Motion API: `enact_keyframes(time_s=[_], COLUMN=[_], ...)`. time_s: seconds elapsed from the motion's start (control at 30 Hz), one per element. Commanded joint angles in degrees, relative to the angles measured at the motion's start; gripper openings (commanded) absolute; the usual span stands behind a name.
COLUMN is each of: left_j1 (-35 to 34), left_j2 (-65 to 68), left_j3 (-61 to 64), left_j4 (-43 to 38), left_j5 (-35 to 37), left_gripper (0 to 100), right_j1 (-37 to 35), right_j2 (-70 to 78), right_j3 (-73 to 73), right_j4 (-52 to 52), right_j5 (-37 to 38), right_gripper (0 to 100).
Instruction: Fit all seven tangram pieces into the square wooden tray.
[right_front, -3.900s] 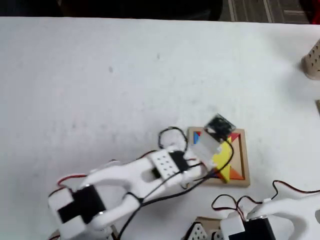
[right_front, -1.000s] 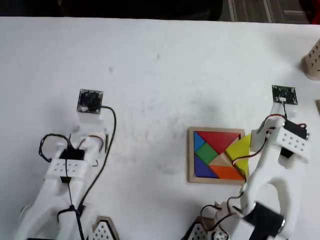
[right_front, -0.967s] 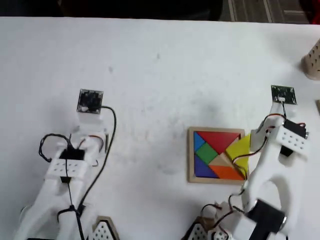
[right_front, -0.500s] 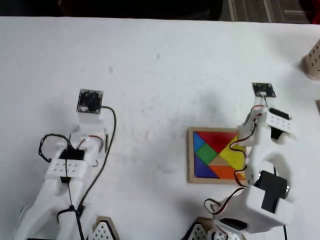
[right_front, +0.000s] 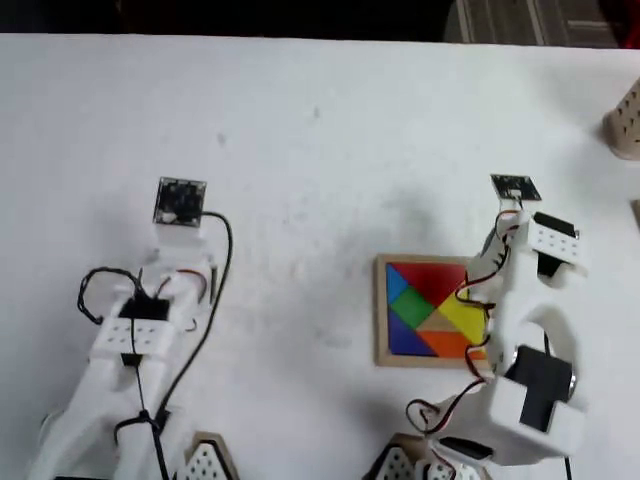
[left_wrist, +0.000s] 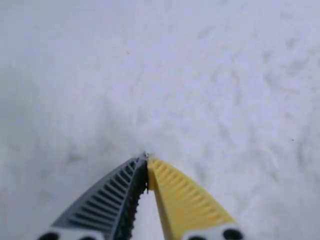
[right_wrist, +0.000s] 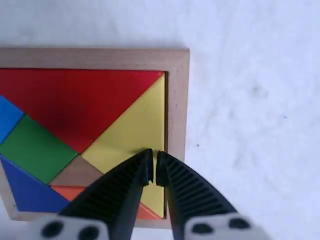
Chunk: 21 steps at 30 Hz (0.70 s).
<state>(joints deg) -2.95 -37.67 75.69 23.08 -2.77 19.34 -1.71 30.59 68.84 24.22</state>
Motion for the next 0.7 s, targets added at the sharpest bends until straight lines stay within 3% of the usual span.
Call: enact_keyframes(time_s=[0.0,0.2,0.37,0.5,0.67], left_j1=[-1.1,-4.7,-5.49,-5.76,-9.1], left_j2=[-1.63,-2.77,-12.53,-25.45,-43.12], left_j3=[0.79,0.88,4.13,8.88,11.78], left_j4=[-4.48,-5.1,-1.58,4.57,19.43], left_j5=[-0.62,-0.53,-0.44,-0.53,-0.53], left_gripper=[2,2,2,2,2], right_j1=[0.22,-2.33,-8.92,-15.87,-23.69], right_j2=[-8.92,-25.98,-40.92,-50.24,-57.63], right_j3=[-0.09,13.71,27.43,34.46,40.88], right_j4=[3.82,2.07,-0.84,0.48,0.13], right_j5=[-0.09,-0.35,-0.44,-0.44,-0.44], right_gripper=[1.8,1.8,2.0,2.1,2.2])
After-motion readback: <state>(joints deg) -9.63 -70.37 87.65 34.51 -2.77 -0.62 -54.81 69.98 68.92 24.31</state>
